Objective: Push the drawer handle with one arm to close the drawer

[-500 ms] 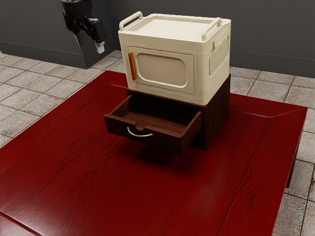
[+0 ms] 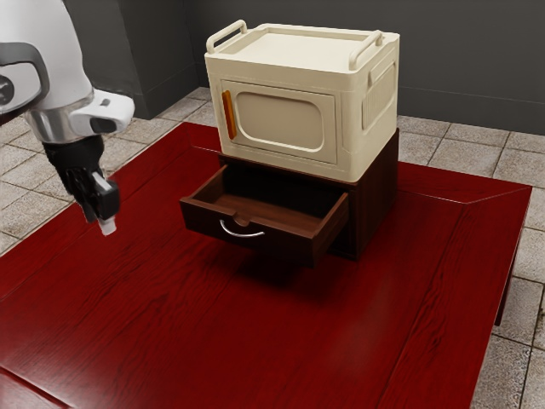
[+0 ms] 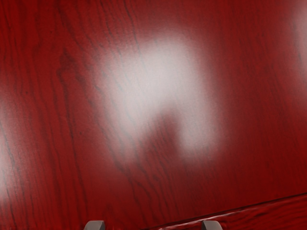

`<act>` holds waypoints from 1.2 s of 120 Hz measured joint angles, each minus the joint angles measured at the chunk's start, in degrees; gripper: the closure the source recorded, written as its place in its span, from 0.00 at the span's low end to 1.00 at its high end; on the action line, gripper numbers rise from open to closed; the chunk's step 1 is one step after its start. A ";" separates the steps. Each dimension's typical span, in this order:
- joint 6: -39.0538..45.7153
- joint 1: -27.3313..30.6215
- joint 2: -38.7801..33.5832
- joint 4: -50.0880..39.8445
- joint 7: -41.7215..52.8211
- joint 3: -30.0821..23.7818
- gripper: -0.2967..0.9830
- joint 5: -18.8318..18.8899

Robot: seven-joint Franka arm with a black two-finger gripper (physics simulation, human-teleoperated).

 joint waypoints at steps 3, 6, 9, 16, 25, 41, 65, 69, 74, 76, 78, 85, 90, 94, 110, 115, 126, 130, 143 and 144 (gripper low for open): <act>1.20 0.00 -0.78 -2.09 -1.04 -0.24 0.62 0.16; 2.62 0.00 -1.27 -4.19 -2.04 -0.42 0.65 0.28; 4.12 0.00 -1.55 -6.07 -3.01 -0.53 0.68 0.34; 7.69 0.00 -1.33 -8.94 -5.24 -0.66 0.73 0.38; 12.97 -0.08 1.22 -10.82 -7.88 -0.71 0.77 0.30; 20.34 -0.85 4.59 -12.64 -13.19 -0.82 0.81 -1.77; 27.43 -2.46 11.17 -12.61 -20.31 -0.83 0.84 -3.23; 28.41 -2.48 12.09 -12.46 -21.13 -0.82 0.84 -3.24; 29.96 -2.51 13.59 -12.33 -21.95 -0.82 0.84 -3.24; 30.52 -2.50 13.99 -12.28 -22.25 -0.82 0.84 -3.23; 31.04 -2.51 14.42 -12.15 -22.53 -0.82 0.84 -3.15; 32.61 -2.52 15.67 -11.69 -23.36 -0.82 0.84 -2.50; 33.60 -2.52 16.36 -11.48 -23.81 -0.82 0.84 -1.93; 34.46 -2.51 16.85 -11.36 -24.08 -0.82 0.84 -1.52; 37.04 -2.51 19.60 -10.21 -24.95 -0.84 0.84 0.32; 37.88 -2.52 20.95 -9.97 -25.16 -0.93 0.84 0.59; 39.45 -2.54 23.23 -8.76 -25.27 -1.06 0.85 1.02; 40.03 -2.62 23.90 -8.25 -25.21 -1.14 0.85 1.12; 41.56 -2.79 25.70 -6.37 -24.91 -1.88 0.85 1.52; 41.65 -2.80 25.84 -6.20 -24.88 -1.94 0.85 1.57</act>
